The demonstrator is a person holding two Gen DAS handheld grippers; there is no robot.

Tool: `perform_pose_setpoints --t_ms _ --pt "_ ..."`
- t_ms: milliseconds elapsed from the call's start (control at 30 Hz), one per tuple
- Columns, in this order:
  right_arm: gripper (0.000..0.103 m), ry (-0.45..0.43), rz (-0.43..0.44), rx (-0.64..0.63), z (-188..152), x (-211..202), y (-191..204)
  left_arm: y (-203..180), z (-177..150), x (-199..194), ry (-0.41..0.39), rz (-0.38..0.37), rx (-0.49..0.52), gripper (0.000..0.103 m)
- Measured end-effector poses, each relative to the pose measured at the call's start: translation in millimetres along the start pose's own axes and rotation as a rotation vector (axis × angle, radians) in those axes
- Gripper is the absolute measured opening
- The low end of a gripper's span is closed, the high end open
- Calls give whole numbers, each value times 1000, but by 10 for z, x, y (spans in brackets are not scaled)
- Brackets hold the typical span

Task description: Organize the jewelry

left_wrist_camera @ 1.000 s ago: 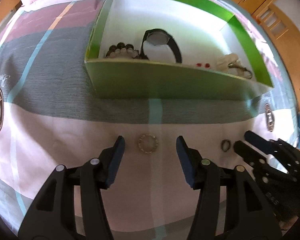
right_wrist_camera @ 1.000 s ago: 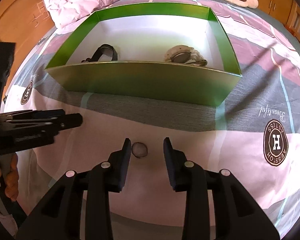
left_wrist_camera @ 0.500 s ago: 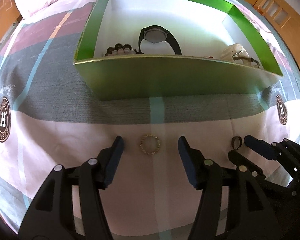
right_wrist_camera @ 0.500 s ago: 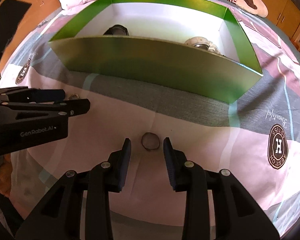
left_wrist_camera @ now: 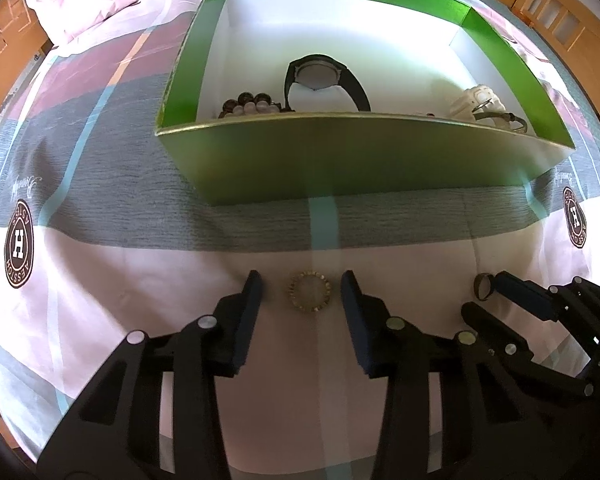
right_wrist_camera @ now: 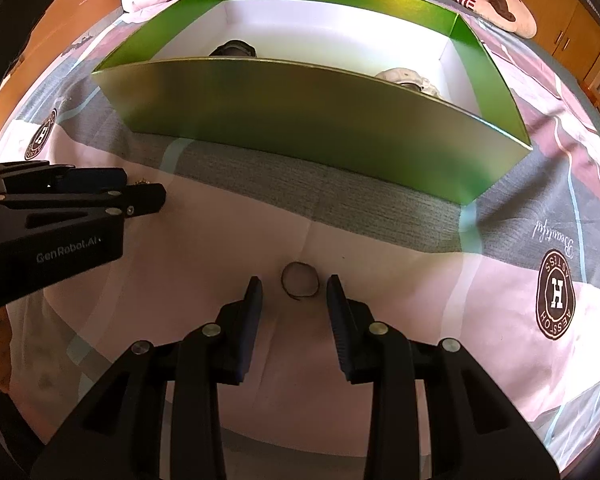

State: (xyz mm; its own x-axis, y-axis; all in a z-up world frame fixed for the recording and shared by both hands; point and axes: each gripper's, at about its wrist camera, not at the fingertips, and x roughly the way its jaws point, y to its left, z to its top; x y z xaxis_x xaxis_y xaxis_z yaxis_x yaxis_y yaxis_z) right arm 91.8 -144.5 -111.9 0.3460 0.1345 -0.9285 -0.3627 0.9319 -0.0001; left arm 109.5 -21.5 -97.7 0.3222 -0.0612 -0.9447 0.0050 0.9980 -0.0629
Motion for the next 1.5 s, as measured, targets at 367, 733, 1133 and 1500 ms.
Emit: perform_pose_setpoints --t_ms 367,733,1133,1500 --pt "18 -10 9 -19 26 -2 67 62 -24 -76 -8 -24 -8 21" --pt "18 -39 25 2 -42 -169 -76 267 76 -242 -59 -82 -75 21" --pt "18 -264 44 19 118 -764 -205 146 133 -823 -301 -39 -27 21" --pt "18 -366 76 99 431 -928 -430 -81 408 -1074 -459 -18 45 21"
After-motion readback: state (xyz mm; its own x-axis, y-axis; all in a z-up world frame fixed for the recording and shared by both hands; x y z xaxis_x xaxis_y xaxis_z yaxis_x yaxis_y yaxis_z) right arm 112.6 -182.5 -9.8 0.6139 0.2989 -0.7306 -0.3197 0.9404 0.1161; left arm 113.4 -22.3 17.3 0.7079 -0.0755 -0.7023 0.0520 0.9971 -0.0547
